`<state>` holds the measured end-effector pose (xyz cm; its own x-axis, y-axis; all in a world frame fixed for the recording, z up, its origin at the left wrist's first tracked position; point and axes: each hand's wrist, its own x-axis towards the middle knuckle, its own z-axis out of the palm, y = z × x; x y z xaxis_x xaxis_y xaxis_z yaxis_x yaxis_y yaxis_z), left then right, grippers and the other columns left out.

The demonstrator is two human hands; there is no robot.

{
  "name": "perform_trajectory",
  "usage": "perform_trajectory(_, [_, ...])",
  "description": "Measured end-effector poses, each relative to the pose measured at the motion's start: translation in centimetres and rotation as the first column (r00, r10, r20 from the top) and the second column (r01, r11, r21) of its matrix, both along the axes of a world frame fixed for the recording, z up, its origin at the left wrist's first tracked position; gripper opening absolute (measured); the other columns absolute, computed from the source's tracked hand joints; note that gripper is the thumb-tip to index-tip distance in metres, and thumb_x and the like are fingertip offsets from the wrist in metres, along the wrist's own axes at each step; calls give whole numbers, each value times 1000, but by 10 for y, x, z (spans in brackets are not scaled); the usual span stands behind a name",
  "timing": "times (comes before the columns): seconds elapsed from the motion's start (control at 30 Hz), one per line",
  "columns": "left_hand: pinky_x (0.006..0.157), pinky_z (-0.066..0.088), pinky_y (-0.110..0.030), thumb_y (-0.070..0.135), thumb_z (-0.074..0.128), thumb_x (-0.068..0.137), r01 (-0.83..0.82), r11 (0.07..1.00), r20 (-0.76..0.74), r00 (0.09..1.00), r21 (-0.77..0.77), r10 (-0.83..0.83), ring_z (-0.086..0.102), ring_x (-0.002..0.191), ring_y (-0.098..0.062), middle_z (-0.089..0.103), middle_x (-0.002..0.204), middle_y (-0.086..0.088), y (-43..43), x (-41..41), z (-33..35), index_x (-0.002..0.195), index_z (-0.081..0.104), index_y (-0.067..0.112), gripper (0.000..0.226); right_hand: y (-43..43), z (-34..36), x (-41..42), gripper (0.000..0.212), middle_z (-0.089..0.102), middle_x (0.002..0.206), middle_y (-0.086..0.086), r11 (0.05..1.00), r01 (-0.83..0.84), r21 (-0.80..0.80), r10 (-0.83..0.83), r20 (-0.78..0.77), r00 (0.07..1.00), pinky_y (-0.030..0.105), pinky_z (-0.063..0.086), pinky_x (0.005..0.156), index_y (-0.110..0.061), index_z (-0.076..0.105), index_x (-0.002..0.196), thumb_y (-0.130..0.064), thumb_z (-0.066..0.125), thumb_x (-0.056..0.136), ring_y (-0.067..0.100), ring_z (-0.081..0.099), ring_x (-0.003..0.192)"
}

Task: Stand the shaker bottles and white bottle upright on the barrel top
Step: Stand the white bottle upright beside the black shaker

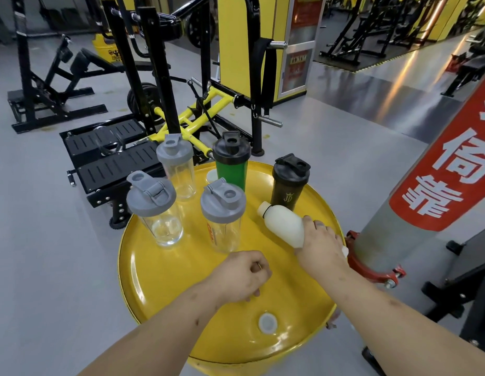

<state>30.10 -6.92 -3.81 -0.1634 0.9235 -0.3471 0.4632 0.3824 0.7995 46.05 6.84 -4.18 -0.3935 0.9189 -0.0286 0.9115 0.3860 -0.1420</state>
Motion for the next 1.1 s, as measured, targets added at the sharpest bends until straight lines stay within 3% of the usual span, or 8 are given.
perform_trajectory(0.17, [67, 66, -45, 31, 64, 99, 10, 1000, 44, 999, 27, -11, 76, 76, -20, 73, 92, -7, 15, 10, 5, 114, 67, 21, 18, -1, 6, 10, 86, 53, 140, 10, 999, -28, -35, 21, -187, 982, 49, 47, 102, -16, 29, 156, -30, 73, 83, 34, 53, 124])
perform_trajectory(0.27, [71, 66, -40, 28, 63, 100, 20, 999, 75, 997, 30, -22, 75, 76, -21, 72, 101, -1, 24, 15, 8, 139, 57, 19, 41, -3, 8, 13, 91, 49, 142, 12, 997, -64, -42, 49, -288, 956, 50, 46, 102, -13, 29, 156, -29, 77, 81, 35, 49, 127])
perform_trajectory(0.4, [87, 63, -49, 38, 64, 94, 37, 998, 67, 997, 56, -41, 71, 108, -22, 61, 130, 11, 32, 15, 10, 164, 25, 25, 80, -4, 8, 13, 90, 44, 145, 9, 993, -106, -51, 74, -430, 900, 42, 44, 104, -15, 30, 157, -27, 78, 81, 29, 44, 130])
perform_trajectory(0.57, [97, 60, -41, 29, 61, 99, 51, 993, 104, 993, 108, -62, 55, 137, -10, 42, 160, 9, 38, 15, 5, 166, 4, 35, 88, -5, 10, 9, 84, 44, 138, 2, 984, -124, -131, 17, -618, 786, 38, 44, 95, -24, 34, 150, -24, 83, 81, 19, 45, 119])
perform_trajectory(0.67, [94, 58, -26, 19, 60, 103, 38, 988, 144, 988, 152, -60, 53, 138, -3, 40, 159, 17, 37, 14, 1, 166, 5, 36, 85, -4, 8, 6, 80, 47, 135, -6, 975, -135, -179, -28, -694, 719, 34, 45, 95, -27, 38, 145, -26, 85, 80, 10, 44, 115])
perform_trajectory(0.77, [91, 56, -18, 14, 59, 104, 14, 981, 152, 987, 192, -44, 53, 132, 3, 39, 152, 25, 34, 11, 3, 165, 7, 36, 83, -3, 2, 4, 84, 52, 137, -6, 964, -161, -214, -48, -731, 681, 29, 46, 88, -30, 36, 148, -32, 85, 80, 15, 52, 120])
perform_trajectory(0.97, [85, 58, -26, 18, 59, 102, -4, 970, 152, 988, 243, -34, 51, 135, 10, 36, 145, 47, 33, 7, 5, 158, 13, 52, 80, -3, 3, -1, 79, 55, 134, -11, 943, -208, -259, -85, -794, 603, 20, 45, 83, -31, 36, 147, -25, 84, 84, 12, 54, 121])
perform_trajectory(1.1, [83, 61, -34, 34, 61, 93, -29, 967, 134, 991, 253, -5, 54, 136, 0, 44, 156, 26, 34, 4, 2, 162, 16, 51, 83, -4, 3, -2, 82, 54, 133, -9, 939, -209, -275, -102, -798, 594, 17, 44, 83, -28, 34, 149, -21, 84, 85, 12, 53, 120])
